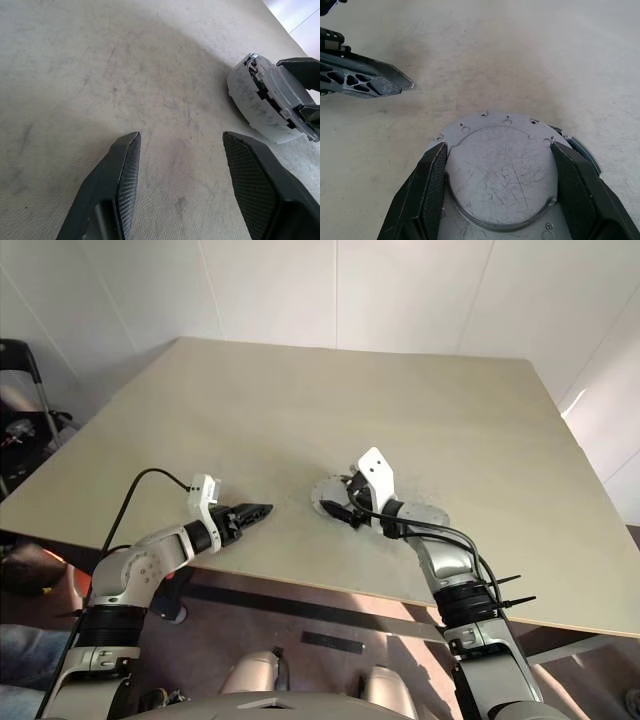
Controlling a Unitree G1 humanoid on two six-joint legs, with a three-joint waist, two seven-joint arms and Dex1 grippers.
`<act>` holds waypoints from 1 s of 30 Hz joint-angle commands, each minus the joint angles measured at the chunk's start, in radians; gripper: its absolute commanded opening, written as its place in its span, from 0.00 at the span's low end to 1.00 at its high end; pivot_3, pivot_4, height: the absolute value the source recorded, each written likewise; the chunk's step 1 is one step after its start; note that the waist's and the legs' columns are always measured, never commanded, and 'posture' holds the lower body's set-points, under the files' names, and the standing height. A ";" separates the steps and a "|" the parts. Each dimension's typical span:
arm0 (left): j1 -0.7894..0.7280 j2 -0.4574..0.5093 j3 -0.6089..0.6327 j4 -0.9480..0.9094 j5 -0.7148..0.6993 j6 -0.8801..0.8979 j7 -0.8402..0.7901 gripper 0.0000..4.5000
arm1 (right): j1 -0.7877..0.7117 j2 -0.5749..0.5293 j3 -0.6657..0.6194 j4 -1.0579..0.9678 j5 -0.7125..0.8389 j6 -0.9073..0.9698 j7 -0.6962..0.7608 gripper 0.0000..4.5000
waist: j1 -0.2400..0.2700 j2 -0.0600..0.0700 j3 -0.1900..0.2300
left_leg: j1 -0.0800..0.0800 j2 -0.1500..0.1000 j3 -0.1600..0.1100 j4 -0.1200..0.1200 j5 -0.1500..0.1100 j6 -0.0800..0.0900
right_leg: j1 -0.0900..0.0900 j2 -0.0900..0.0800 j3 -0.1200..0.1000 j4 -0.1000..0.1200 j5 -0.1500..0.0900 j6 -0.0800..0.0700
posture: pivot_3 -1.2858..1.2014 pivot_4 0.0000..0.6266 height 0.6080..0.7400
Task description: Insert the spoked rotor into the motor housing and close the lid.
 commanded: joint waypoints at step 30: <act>-0.008 -0.003 -0.008 0.005 0.002 -0.009 0.001 0.61 | -0.051 -0.034 0.037 0.127 -0.112 0.026 -0.080 0.70 | -0.004 0.000 0.003 | 0.001 0.000 0.000 0.004 -0.001 0.002 | 0.004 0.000 -0.001 0.001 0.001 -0.002 | 0.52 0.00 1.00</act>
